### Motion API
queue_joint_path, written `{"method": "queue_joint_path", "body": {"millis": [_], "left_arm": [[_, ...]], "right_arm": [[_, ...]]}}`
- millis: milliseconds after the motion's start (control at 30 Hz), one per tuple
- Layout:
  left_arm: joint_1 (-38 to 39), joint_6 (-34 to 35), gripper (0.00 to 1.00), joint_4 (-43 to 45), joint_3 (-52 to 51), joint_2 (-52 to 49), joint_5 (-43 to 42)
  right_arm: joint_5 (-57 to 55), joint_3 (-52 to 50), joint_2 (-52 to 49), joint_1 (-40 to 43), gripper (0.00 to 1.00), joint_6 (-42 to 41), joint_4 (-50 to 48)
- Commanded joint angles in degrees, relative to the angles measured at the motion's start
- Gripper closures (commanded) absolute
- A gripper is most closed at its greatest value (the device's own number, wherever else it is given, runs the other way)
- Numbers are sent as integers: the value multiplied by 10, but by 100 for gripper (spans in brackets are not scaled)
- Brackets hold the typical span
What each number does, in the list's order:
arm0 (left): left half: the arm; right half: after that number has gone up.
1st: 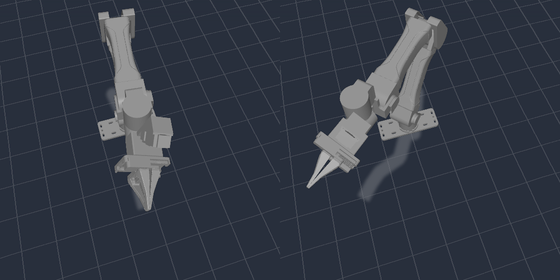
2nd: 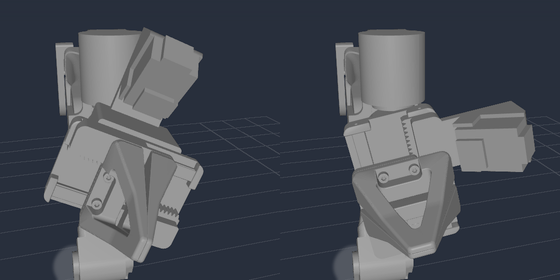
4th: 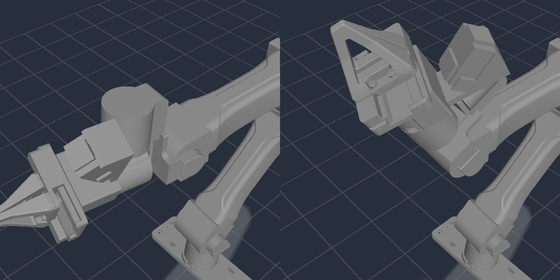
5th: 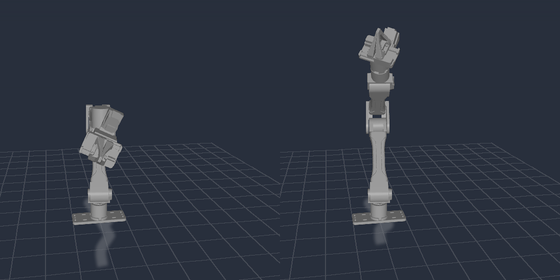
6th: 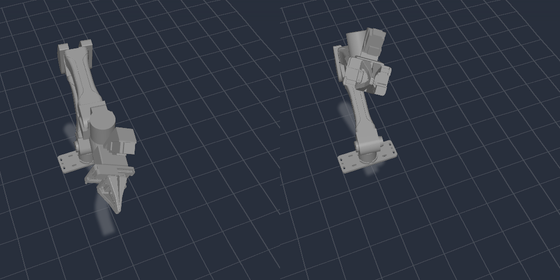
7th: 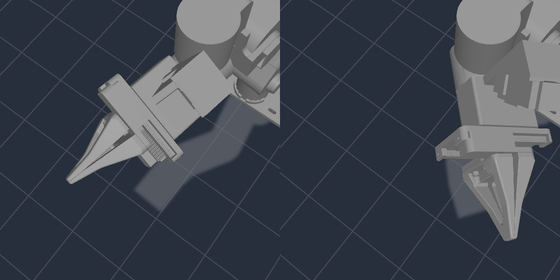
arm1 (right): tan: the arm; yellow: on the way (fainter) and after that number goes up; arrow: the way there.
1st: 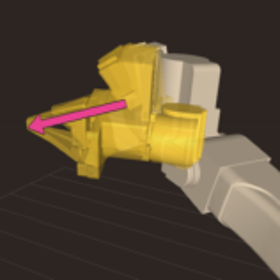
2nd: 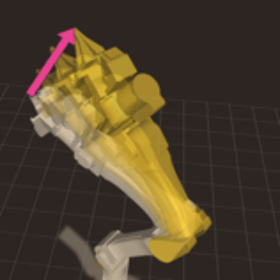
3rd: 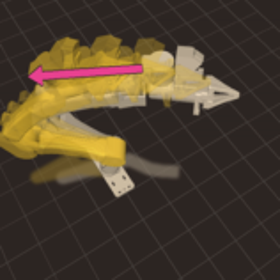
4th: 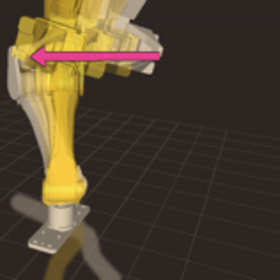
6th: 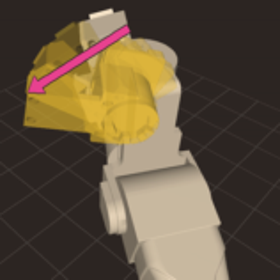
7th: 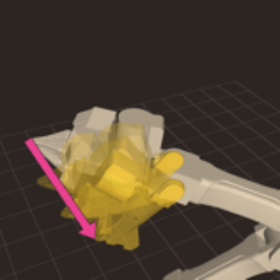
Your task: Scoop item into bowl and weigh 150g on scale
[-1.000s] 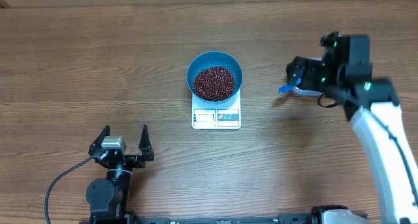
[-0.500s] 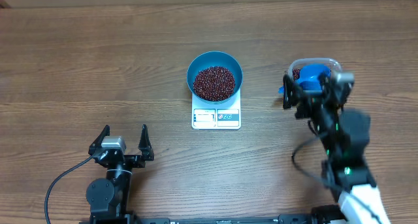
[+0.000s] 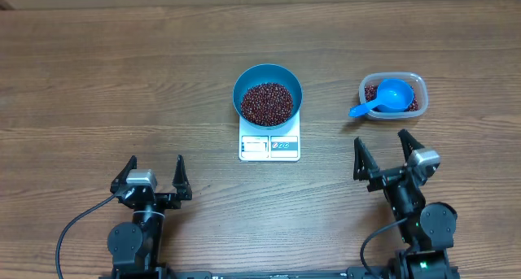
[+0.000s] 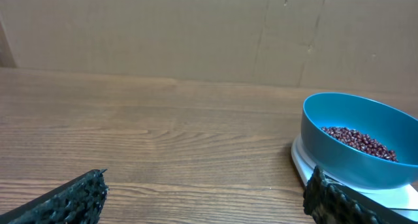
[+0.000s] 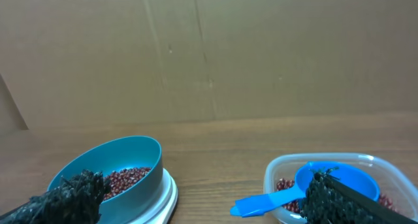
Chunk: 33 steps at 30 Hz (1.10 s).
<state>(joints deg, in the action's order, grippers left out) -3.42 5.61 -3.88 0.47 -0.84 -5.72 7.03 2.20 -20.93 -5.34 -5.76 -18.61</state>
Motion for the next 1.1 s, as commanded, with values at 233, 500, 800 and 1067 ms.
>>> {"method": "queue_joint_path", "body": {"millis": [233,500,800,1067], "left_arm": [[-3,-9,0,-2,-2,6,3],[-3,-9,1,-2,-2,6,3],[-3,-9,0,-2,-2,6,4],[-3,-9,1,-2,-2,6,3]], "right_arm": [[-10,-17,164,-3,0,49,184],[-20,-17,208,24,0,63,231],[-24,-17,208,32,0,70,232],[-14,-17,208,32,0,132,231]]}}
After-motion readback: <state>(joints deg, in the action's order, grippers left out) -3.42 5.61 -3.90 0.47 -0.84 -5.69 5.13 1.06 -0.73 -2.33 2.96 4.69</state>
